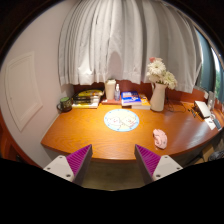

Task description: Arrange mouse

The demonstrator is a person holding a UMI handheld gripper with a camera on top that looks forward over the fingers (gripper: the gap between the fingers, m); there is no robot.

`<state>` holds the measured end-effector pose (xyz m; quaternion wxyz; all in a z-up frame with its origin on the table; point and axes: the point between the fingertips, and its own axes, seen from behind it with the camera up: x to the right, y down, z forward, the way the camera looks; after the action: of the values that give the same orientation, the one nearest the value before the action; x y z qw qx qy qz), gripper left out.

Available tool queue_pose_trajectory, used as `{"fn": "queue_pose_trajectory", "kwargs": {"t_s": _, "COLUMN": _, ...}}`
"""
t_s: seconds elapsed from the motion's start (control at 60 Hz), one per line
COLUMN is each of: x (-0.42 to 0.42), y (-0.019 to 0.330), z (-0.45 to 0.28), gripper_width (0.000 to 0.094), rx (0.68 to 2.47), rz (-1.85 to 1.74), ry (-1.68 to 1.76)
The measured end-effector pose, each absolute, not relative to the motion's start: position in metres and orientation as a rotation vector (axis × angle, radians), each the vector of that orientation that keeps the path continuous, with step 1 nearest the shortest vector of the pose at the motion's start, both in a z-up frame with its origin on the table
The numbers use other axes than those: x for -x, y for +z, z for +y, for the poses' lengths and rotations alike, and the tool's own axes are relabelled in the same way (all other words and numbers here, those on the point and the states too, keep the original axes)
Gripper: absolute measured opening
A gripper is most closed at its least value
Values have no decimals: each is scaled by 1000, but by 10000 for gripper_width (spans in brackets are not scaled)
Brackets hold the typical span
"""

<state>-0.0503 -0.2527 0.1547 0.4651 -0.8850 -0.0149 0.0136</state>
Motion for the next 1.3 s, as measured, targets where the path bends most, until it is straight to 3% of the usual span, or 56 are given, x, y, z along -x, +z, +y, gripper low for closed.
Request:
{"fn": "queue_pose_trajectory", "kwargs": {"t_s": 0.35, "x": -54, "y": 43, "z": -274, "gripper_width": 857, "rx": 2308, "rz": 57, "ry": -78}}
{"fn": "queue_pose_trajectory", "kwargs": {"t_s": 0.617, "x": -152, "y": 18, "z": -223, "gripper_width": 846, "rx": 2311, "rz": 154, "ry": -157}}
{"fn": "queue_pose_trajectory", "kwargs": {"t_s": 0.933, "x": -191, "y": -7, "z": -121, "gripper_width": 828, "rx": 2321, "rz": 141, "ry": -109}}
{"fn": "queue_pose_trajectory", "kwargs": {"t_s": 1.0, "x": -190, "y": -12, "z": -107, "gripper_width": 772, "rx": 2334, "rz": 140, "ry": -80}}
{"fn": "queue_pose_trajectory", "kwargs": {"t_s": 1.1, "x": -188, "y": -14, "z": -91, "gripper_width": 552, "rx": 2326, "rz": 129, "ry": -46}}
{"fn": "queue_pose_trajectory", "kwargs": {"t_s": 1.3, "x": -189, "y": -16, "z": -86, "gripper_width": 420, "rx": 2370, "rz": 90, "ry": -63}}
